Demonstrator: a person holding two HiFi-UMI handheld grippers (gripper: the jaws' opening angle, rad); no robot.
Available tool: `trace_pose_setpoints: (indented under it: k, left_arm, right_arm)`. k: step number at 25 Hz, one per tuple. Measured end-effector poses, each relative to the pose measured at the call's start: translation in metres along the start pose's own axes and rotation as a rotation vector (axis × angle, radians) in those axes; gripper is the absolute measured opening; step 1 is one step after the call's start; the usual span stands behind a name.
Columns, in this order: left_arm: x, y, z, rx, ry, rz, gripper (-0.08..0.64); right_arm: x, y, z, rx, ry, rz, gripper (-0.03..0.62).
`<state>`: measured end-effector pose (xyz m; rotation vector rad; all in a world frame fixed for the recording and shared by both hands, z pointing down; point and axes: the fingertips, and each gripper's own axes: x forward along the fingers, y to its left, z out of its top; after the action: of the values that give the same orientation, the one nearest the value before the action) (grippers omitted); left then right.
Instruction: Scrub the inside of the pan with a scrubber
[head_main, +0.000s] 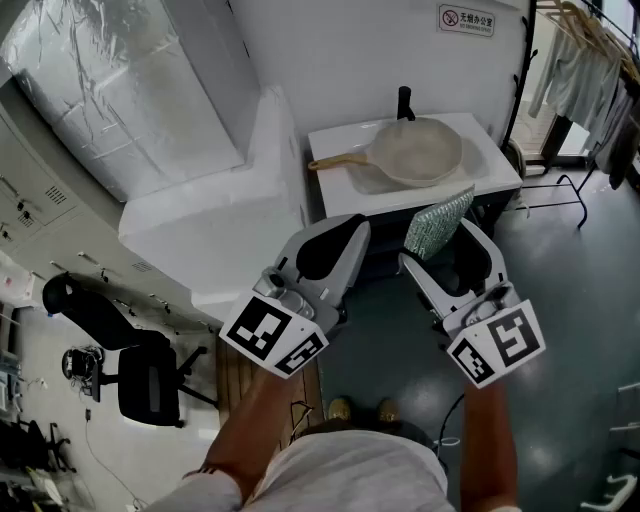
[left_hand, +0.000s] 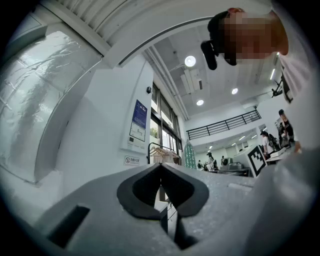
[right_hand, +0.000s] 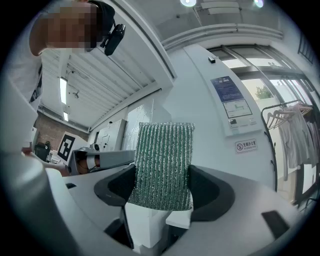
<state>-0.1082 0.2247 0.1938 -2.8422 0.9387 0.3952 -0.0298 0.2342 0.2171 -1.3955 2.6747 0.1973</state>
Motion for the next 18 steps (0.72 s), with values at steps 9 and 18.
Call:
trace_pose_setpoints:
  k: [9,18]
  left_arm:
    - [-0.005,0.008,0.0,-0.003,-0.002,0.001,0.015]
    - [-0.009,0.022,-0.001,-0.016,-0.004,-0.009,0.015]
  right_arm:
    - [0.005,0.005,0.001,0.015,-0.013,0.007,0.339]
    - [0.017,0.008,-0.001,0.024,-0.009,-0.01,0.339]
